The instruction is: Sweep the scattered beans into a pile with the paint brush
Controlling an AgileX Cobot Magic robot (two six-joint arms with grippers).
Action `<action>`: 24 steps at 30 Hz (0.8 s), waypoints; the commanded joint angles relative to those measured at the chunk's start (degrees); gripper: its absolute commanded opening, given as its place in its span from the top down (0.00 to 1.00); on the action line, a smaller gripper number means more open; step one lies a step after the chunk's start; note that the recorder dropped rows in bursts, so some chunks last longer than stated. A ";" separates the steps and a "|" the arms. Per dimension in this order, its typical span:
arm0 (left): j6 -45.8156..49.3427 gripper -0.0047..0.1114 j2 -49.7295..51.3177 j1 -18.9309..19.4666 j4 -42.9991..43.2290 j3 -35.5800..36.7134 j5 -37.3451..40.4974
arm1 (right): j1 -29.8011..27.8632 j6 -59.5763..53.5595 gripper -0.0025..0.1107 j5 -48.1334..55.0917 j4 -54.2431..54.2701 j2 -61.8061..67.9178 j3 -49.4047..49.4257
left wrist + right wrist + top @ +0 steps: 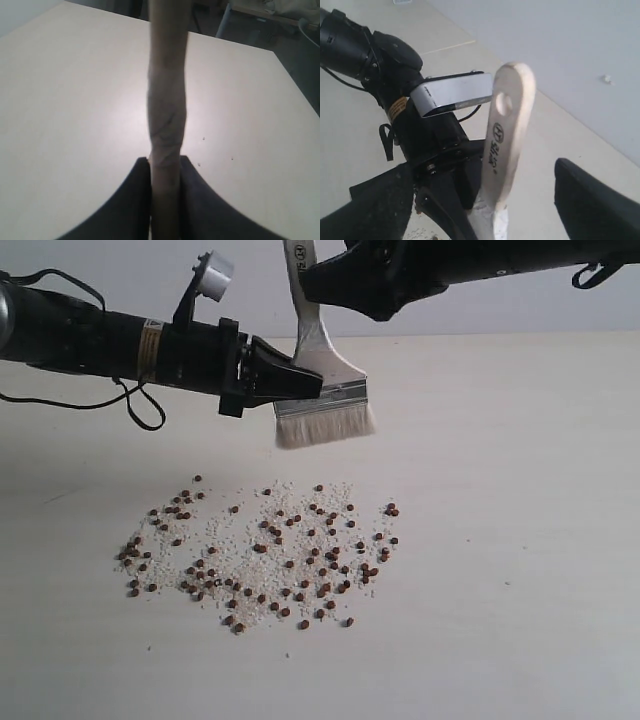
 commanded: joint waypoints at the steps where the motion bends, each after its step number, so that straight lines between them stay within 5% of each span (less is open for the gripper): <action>1: -0.04 0.96 -0.95 -0.49 -0.33 -0.20 -0.88 | -4.11 -2.89 0.35 11.32 3.81 4.36 -0.18; 11: 0.85 0.96 -0.95 -3.34 1.95 -0.20 -0.88 | -4.56 -3.08 0.35 22.79 7.29 9.54 -3.90; 24: 2.16 0.96 -0.95 -5.08 1.78 -0.20 -0.88 | -4.56 0.39 0.39 22.58 5.80 10.07 -4.14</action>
